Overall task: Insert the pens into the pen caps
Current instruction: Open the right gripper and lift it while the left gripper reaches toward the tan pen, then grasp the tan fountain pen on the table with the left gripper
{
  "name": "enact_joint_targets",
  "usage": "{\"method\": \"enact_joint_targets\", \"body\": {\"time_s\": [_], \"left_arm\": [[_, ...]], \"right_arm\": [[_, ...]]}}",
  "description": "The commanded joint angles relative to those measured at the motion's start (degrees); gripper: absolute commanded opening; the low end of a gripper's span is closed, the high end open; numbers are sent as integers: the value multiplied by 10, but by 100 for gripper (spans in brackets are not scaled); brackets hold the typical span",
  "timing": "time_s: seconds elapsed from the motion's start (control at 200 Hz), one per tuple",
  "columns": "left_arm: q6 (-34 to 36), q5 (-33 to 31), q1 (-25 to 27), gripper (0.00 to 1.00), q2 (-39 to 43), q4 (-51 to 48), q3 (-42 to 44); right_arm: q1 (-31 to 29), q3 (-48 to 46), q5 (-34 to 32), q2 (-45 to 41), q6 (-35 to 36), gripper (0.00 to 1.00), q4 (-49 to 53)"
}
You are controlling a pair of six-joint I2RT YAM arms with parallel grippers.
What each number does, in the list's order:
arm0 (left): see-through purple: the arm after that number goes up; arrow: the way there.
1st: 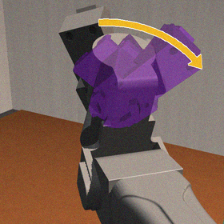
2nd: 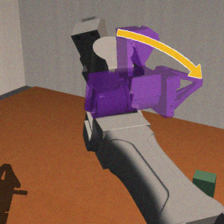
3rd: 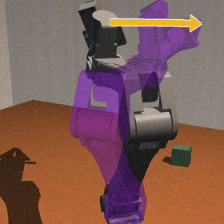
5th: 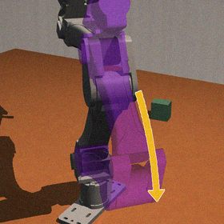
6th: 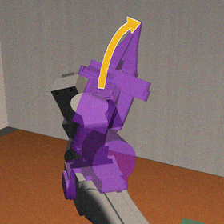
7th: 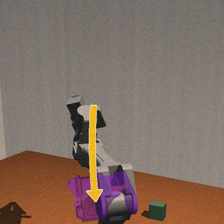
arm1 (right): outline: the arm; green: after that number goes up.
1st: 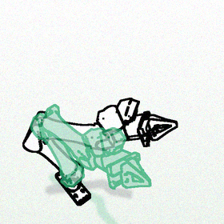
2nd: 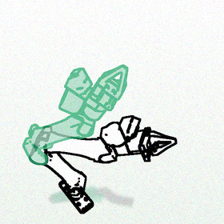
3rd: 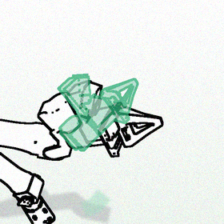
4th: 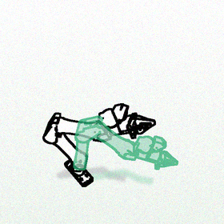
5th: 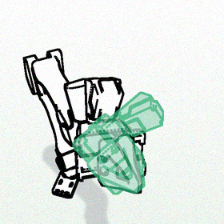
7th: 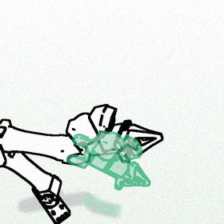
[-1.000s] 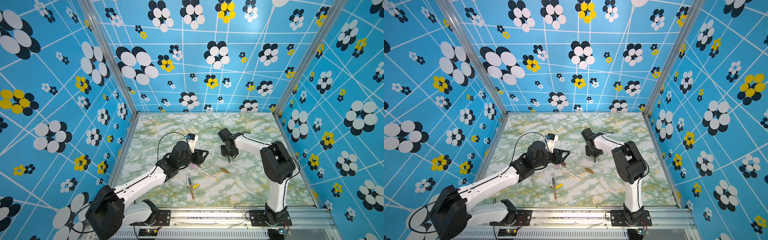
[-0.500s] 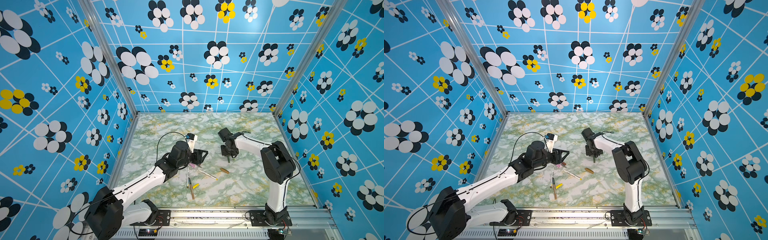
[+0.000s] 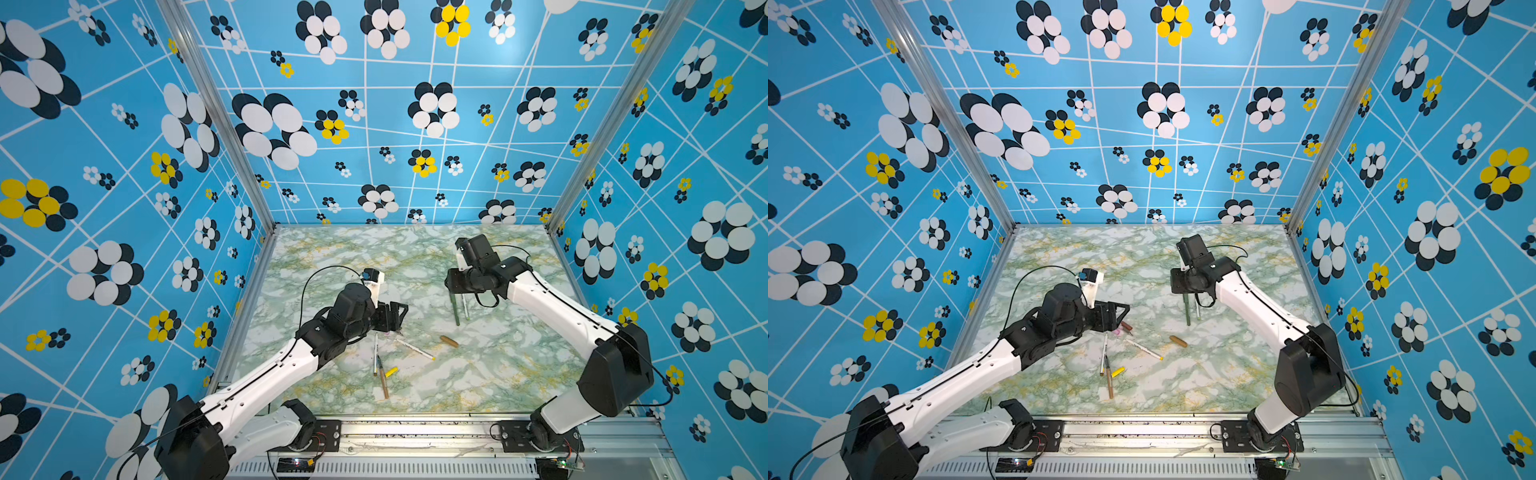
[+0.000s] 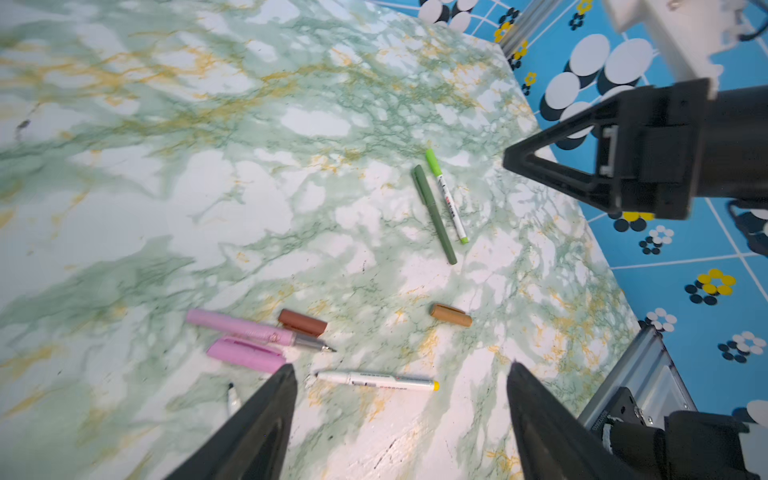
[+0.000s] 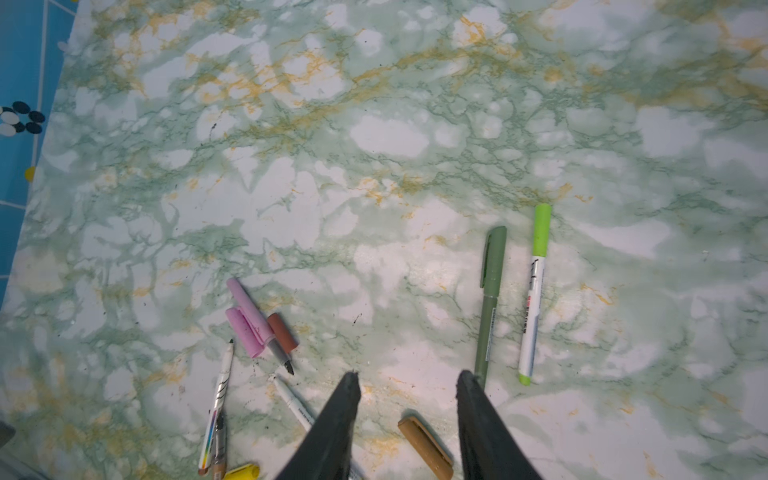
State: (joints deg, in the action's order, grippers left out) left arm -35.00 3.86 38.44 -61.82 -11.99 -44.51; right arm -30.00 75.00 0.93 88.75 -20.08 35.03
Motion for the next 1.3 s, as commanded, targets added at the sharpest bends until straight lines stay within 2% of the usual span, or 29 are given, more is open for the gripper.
{"method": "enact_joint_targets", "body": {"time_s": [0.0, 0.095, 0.175, 0.225, 0.27, 0.39, 0.465, 0.715, 0.865, 1.089, 1.299], "left_arm": [[-88, -61, -6, 83, 11, -112, -16], [-199, -79, -7, 84, 21, -151, 6], [-294, -73, -6, 83, 52, -141, 55], [-329, -73, -3, 82, 73, -142, 81], [-316, -68, 1, 81, 83, -146, 90], [-242, -25, 10, 79, 60, -243, 69], [-217, -2, 35, 77, 46, -281, 68], [-280, -32, 189, 67, 35, -314, 92], [-303, -49, 251, 61, -25, -286, 89], [-270, -54, 283, 56, -162, -259, 29], [-257, -64, 290, 50, -226, -265, -10]], "right_arm": [[-13, -30, 28, -21, 16, 42, -9], [-21, -49, 10, -29, 14, 42, -16], [-26, -66, -2, -36, 9, 42, -25], [-29, -75, -5, -40, 4, 42, -33], [-30, -83, -4, -44, 1, 42, -41], [-33, -97, 5, -52, -6, 42, -65], [-34, -97, 8, -52, -6, 42, -72], [-34, -96, 10, -60, 2, 42, -78], [-34, -95, 11, -62, 4, 42, -77], [-34, -97, 14, -80, 6, 42, -74], [-34, -109, 18, -102, 4, 43, -79]]}}
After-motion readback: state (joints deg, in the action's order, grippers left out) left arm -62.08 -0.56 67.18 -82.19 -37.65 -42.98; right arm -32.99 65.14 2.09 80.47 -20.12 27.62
